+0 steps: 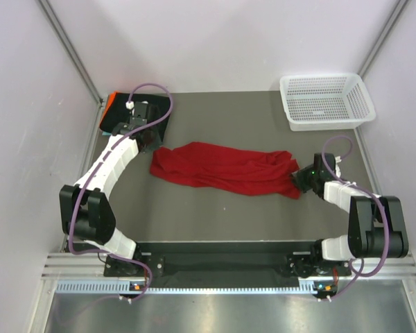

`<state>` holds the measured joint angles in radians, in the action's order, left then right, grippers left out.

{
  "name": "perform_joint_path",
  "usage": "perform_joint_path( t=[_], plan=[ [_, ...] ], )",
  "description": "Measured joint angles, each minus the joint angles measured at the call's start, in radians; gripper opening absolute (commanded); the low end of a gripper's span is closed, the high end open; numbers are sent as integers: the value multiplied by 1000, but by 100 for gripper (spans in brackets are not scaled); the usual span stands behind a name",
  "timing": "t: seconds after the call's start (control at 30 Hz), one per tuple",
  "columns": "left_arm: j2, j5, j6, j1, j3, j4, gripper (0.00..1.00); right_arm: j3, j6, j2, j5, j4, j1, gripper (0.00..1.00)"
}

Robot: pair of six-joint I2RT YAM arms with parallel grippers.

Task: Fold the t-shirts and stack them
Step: Flatten the tshirt out

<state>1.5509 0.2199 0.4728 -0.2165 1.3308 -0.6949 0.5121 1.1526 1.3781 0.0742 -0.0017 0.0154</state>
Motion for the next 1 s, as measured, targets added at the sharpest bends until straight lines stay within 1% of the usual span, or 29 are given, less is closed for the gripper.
perform_joint_path(
  t=[0.07,0.1,0.17,0.2,0.37,0.47,0.57,0.67,0.77,0.87,1.0],
  plan=[
    [0,0,0,0,0,0,0,0,-2,10,-1,24,0,20],
    [0,0,0,0,0,0,0,0,-4,19,-1,32,0,13],
    [0,0,0,0,0,0,0,0,-9,27,-5,40,0,8],
    [0,0,0,0,0,0,0,0,-10,28,-8,40,0,3],
    [0,-3,4,0,2,-2,0,11,-37,23,-20,17,0,0],
    [0,-2,19,0,24,-14,0,67,-70,-5,-29,-66,0,0],
    [0,2,39,0,76,-18,0,144,-106,-74,-34,-153,1,0],
    [0,8,57,0,151,-26,0,223,-136,-154,-39,-214,6,0],
    [0,9,76,0,261,-44,0,304,-161,-228,-46,-272,19,0],
    [0,10,95,0,416,-84,0,422,-190,-262,-50,-356,33,0],
    [-4,25,117,0,632,-123,0,587,-220,-267,-34,-428,54,0]
  ],
)
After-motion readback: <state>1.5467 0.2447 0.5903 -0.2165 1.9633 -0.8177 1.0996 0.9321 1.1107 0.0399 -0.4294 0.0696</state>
